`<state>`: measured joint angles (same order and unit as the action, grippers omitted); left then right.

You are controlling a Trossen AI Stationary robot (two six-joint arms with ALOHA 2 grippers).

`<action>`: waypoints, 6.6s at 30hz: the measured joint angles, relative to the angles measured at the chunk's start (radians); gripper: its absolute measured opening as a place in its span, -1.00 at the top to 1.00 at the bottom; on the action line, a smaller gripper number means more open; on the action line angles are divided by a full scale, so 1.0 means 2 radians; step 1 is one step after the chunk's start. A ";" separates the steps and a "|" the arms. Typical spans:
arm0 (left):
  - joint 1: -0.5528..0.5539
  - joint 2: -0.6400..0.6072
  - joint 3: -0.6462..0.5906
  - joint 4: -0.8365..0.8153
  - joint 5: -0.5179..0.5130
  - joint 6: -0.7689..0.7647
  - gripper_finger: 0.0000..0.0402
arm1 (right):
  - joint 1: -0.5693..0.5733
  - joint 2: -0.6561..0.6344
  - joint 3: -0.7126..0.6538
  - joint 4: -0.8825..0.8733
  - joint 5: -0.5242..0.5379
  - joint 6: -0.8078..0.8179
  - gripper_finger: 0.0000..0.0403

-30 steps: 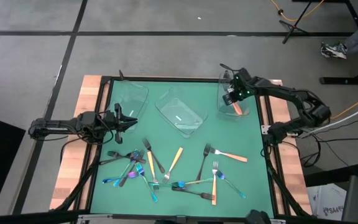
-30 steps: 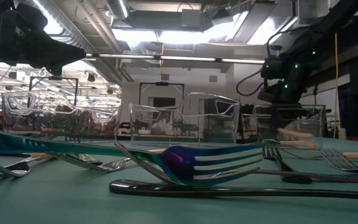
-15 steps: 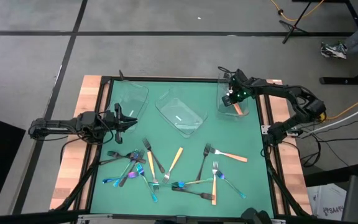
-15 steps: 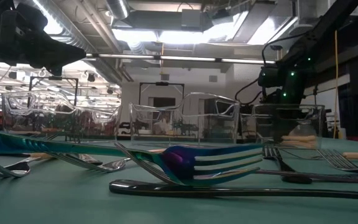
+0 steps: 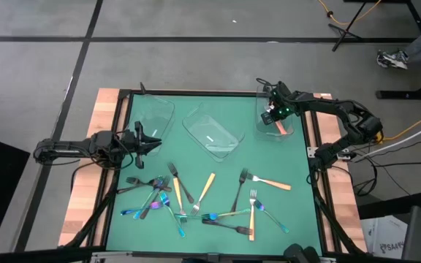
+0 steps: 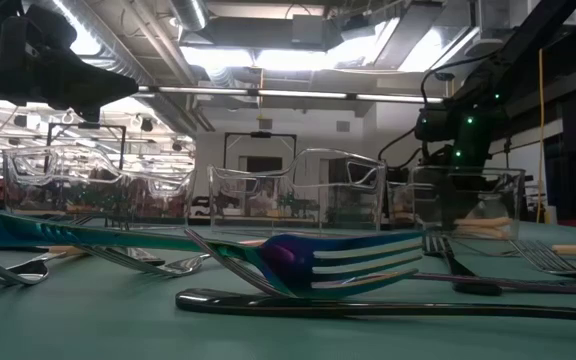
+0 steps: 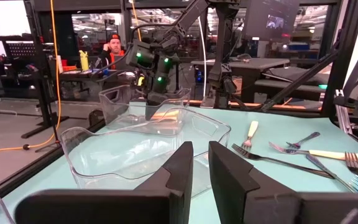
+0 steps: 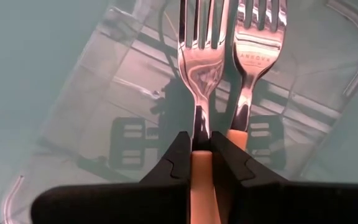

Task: Sort silverware by color (type)
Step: Put the orange fork into the right transparent bin, then put the black fork into the left transparent bin

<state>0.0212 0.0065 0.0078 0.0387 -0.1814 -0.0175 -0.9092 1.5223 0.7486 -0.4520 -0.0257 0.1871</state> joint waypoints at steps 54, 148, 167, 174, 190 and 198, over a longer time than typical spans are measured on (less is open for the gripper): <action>-0.015 0.021 0.018 0.146 -0.009 -0.121 0.77 | 0.086 -0.241 0.037 -0.026 -0.062 -0.009 0.29; -0.317 0.735 0.337 -0.443 0.122 -0.500 0.77 | 0.412 -0.263 0.038 -0.025 0.030 -0.019 0.29; -0.316 0.735 0.337 -0.441 0.124 -0.496 0.96 | 0.412 -0.263 0.038 -0.026 0.030 -0.019 0.29; -0.316 0.719 0.346 -0.432 0.127 -0.501 0.98 | 0.412 -0.263 0.038 -0.026 0.030 -0.019 0.29; -0.292 0.709 0.474 -0.440 0.075 -0.484 0.98 | 0.412 -0.263 0.038 -0.026 0.030 -0.019 0.29; -0.234 0.709 0.556 -0.465 0.020 -0.401 0.95 | 0.412 -0.263 0.038 -0.026 0.030 -0.018 0.29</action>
<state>-0.4460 1.4246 1.1200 -0.8922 -0.1418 -0.8201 -0.0853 0.9970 0.8242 -0.5037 0.0341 0.1502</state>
